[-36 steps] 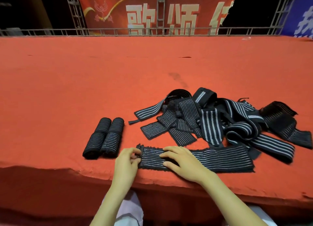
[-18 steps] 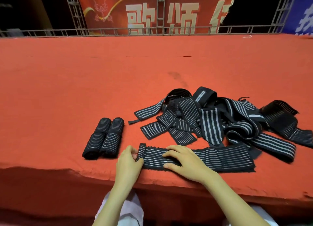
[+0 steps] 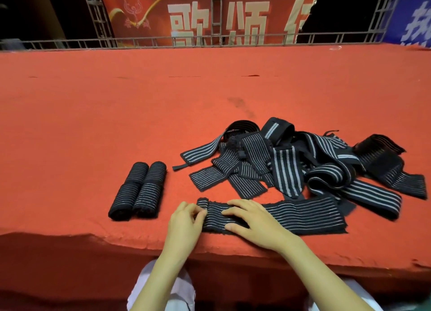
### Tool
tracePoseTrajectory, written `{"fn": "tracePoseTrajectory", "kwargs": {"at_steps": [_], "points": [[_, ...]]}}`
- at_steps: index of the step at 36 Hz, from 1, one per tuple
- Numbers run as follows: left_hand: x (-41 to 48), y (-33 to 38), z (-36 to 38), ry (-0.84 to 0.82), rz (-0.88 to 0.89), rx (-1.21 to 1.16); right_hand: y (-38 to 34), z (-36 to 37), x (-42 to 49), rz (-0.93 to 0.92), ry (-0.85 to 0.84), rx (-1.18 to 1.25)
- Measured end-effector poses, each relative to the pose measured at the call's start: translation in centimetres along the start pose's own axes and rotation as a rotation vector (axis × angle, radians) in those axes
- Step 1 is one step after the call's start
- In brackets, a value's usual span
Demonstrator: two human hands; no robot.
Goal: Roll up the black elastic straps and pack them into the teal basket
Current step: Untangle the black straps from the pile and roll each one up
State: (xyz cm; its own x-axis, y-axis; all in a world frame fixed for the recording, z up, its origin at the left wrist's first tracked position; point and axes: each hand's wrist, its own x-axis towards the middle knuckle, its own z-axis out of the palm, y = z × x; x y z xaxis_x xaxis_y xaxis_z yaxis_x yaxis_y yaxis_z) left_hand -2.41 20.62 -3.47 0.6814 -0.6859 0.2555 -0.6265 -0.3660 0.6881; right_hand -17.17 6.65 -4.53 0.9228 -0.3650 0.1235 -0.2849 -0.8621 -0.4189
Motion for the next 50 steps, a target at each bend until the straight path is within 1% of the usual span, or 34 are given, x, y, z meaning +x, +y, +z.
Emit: {"fn": "tracePoseTrajectory", "kwargs": {"at_steps": [4,7,9,12,15,18,22,26,31,34,36,39,41,43,45,48,50], "points": [[0.4,-0.6,-0.5,-0.136,-0.004,-0.036,-0.1,0.2,0.2,-0.019,0.017,-0.006],[0.4,-1.1,-0.8,-0.183,-0.036,-0.084,-0.5,0.2,0.6,-0.091,0.075,-0.033],[0.6,-1.2,-0.8,-0.176,-0.068,-0.104,-1.0,0.5,0.9,-0.149,0.096,-0.023],[0.7,-1.1,-0.6,-0.159,-0.105,-0.116,-1.3,1.4,1.2,-0.183,0.073,-0.037],[0.7,-0.9,0.0,-0.145,-0.137,-0.118,-1.1,1.6,1.1,-0.128,0.054,-0.039],[0.3,-0.7,0.7,-0.047,-0.132,-0.128,-0.5,1.0,0.9,-0.08,0.06,-0.052],[-0.2,0.2,1.7,0.057,-0.087,-0.136,0.7,-0.1,0.1,-0.017,0.044,-0.053],[-0.6,1.1,2.8,0.091,0.006,-0.079,1.5,-0.5,-0.7,-0.027,0.102,-0.052],[-0.6,1.5,3.5,0.064,0.14,-0.068,2.2,-0.3,-1.1,0.0,0.105,-0.029],[-0.6,1.6,3.5,-0.052,0.202,-0.094,2.3,-0.1,-1.2,0.001,0.124,-0.014],[-0.6,1.7,3.1,-0.12,0.182,-0.135,2.3,0.0,-1.2,0.004,0.13,-0.002],[-0.2,1.3,2.4,-0.217,0.022,-0.346,2.3,0.0,-1.2,0.002,0.13,-0.002],[0.1,0.8,2.2,-0.208,-0.078,-0.425,2.4,0.0,-1.3,0.0,0.13,0.001],[0.3,0.6,2.3,-0.195,-0.146,-0.367,2.5,-0.1,-1.3,0.004,0.125,0.008],[0.4,0.8,2.6,-0.204,-0.165,-0.259,2.4,-0.2,-1.3,0.009,0.118,0.011],[0.5,1.9,2.7,-0.183,-0.109,-0.058,2.2,-0.3,-1.4,0.02,0.106,0.011],[0.4,2.6,2.7,-0.166,-0.078,0.009,1.9,-0.5,-1.4,0.031,0.095,0.015]]}}
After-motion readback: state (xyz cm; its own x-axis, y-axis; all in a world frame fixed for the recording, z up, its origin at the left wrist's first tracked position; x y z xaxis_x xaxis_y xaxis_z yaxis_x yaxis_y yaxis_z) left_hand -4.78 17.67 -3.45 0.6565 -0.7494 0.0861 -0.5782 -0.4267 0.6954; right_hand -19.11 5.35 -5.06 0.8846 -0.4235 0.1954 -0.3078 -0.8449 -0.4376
